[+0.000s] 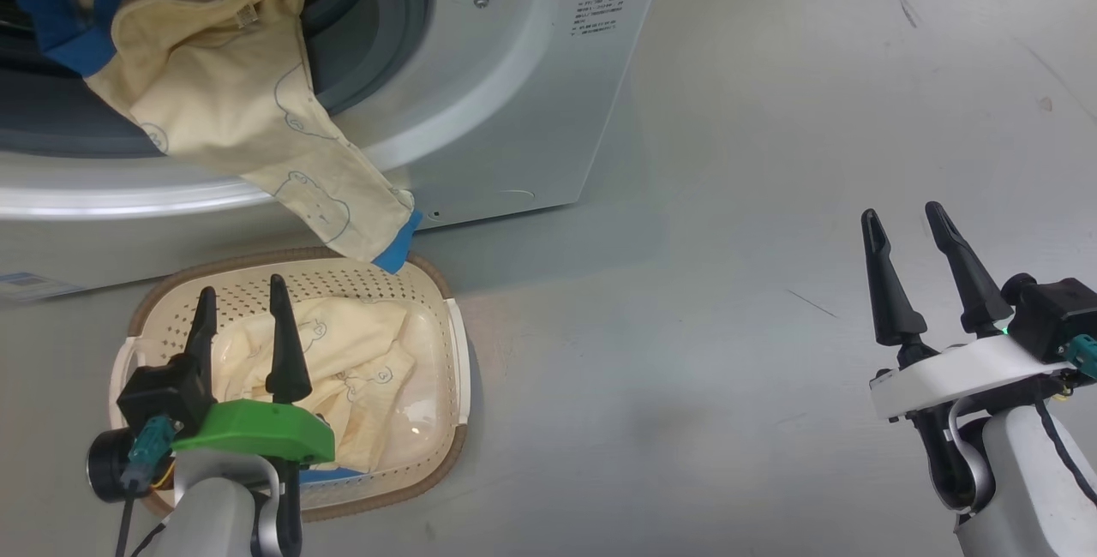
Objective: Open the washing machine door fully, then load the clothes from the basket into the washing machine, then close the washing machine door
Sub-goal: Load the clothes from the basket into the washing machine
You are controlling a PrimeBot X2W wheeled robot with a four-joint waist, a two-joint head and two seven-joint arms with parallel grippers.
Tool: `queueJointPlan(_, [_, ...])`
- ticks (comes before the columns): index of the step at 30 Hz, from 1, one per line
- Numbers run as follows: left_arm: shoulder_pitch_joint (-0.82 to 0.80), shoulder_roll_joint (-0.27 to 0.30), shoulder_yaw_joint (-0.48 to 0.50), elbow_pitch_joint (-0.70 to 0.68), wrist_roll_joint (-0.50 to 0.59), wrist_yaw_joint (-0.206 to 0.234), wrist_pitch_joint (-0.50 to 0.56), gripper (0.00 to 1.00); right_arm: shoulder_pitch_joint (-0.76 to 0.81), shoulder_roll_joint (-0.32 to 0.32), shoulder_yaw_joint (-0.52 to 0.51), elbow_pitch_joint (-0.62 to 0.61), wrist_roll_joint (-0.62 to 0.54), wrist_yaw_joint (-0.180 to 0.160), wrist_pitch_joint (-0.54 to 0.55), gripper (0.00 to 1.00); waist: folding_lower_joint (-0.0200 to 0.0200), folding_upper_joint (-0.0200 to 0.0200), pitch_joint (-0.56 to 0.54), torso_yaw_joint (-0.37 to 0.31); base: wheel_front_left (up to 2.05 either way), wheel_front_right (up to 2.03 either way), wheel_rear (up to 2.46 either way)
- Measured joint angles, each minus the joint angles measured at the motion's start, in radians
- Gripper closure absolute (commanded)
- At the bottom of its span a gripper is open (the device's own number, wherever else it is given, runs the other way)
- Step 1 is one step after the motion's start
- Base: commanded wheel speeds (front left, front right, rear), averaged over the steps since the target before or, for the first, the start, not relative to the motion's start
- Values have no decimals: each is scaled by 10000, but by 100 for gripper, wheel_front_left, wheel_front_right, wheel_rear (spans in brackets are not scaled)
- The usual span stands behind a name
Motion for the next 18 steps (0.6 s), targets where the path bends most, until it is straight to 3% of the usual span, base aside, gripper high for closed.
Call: queueJointPlan(18, [176, 4, 8, -19, -209, 46, 0, 0, 1, 23, 86, 42, 0, 0, 0, 0, 0, 0, -170, -212, 0, 0, 0])
